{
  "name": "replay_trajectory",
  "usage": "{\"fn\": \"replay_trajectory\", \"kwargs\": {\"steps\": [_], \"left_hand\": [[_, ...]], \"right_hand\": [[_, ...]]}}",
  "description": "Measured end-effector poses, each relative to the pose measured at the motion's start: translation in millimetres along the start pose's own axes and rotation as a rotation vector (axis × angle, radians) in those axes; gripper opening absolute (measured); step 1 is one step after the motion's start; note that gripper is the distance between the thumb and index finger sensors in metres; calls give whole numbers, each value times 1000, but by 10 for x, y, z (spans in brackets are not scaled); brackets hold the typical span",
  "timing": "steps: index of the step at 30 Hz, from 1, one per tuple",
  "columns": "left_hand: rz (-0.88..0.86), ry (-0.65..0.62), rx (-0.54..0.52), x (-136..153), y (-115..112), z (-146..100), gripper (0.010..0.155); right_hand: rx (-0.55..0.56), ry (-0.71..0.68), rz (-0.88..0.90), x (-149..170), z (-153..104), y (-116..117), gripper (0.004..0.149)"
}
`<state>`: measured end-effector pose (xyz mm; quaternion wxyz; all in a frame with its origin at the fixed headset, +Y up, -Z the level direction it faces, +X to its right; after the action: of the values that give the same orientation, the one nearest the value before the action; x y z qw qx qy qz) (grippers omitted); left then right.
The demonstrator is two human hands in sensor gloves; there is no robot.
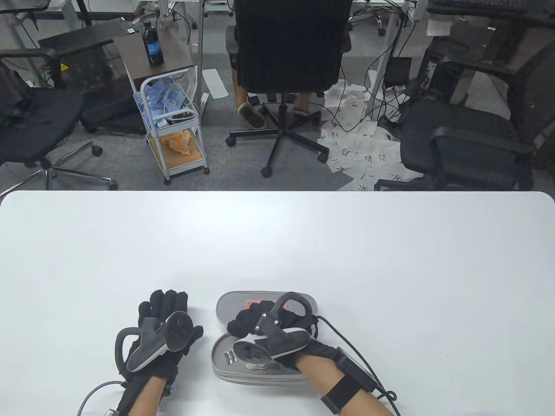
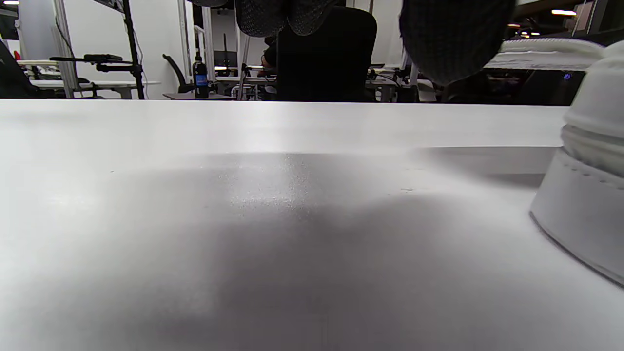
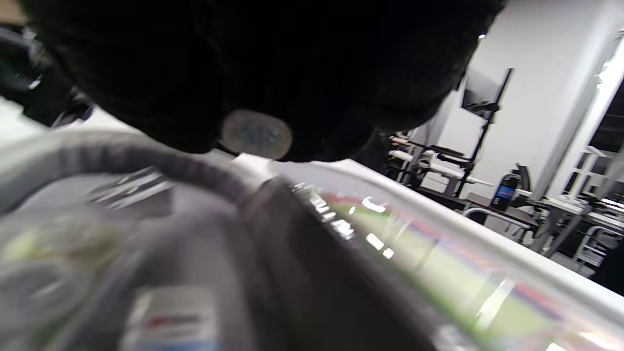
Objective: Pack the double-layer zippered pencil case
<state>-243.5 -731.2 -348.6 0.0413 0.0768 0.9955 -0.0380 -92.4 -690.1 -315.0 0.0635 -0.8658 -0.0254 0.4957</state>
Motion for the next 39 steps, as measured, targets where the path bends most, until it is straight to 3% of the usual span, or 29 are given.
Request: {"fn": "replay_trajectory", "kwargs": {"steps": [5,8,10,12,16,19,22,25,27,29,30,34,37,39], "left_hand": [[-54,-24,17,19,-15,7,85],[-89,-41,47,26,-73,26,85],[-123,-74,78,11,-118,36,84],[-196,-133,131,-26,-185,46,82],[-375,-288,348,-171,-417,36,77],[-467,-349,476,-261,-545,8,61],[-485,-357,473,-263,-553,11,54],[-507,-357,498,-269,-583,2,54],[-517,-353,505,-265,-616,5,53],[-536,-351,521,-251,-638,3,53],[-547,-348,522,-249,-645,6,53],[-534,-344,521,-242,-644,6,53],[-550,-344,525,-230,-649,12,53],[-532,-353,508,-228,-623,18,53]], "right_hand": [[-69,15,-69,-51,18,138,44],[45,104,-2,119,-110,-69,45],[131,246,48,421,-279,-227,42],[106,483,87,885,-526,-219,45],[85,876,217,1624,-1147,102,53],[-37,1049,562,1893,-1457,548,66],[15,1015,891,1907,-1482,710,58],[82,968,1002,1922,-1504,593,54],[79,785,1054,1907,-1473,443,46],[4,606,1161,1785,-1448,398,43],[-49,580,1188,1709,-1459,415,44],[-358,465,1191,1281,-1500,588,68],[-386,442,1059,1198,-1491,597,70],[-281,459,1046,1267,-1450,536,59]]}}
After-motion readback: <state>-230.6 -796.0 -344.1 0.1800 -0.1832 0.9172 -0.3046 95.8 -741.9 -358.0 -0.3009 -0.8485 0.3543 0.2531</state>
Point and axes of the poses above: the tracker on the back of each hand, its own x axis roughly to the little-finger side, its own z axis roughly from the wrist to the fingertips, y = z × x, the point moved 5 cm from there along z, roughly from the wrist to the fingertips, and after that the axes turned 10 degrees about z, right-handed, at the moved point
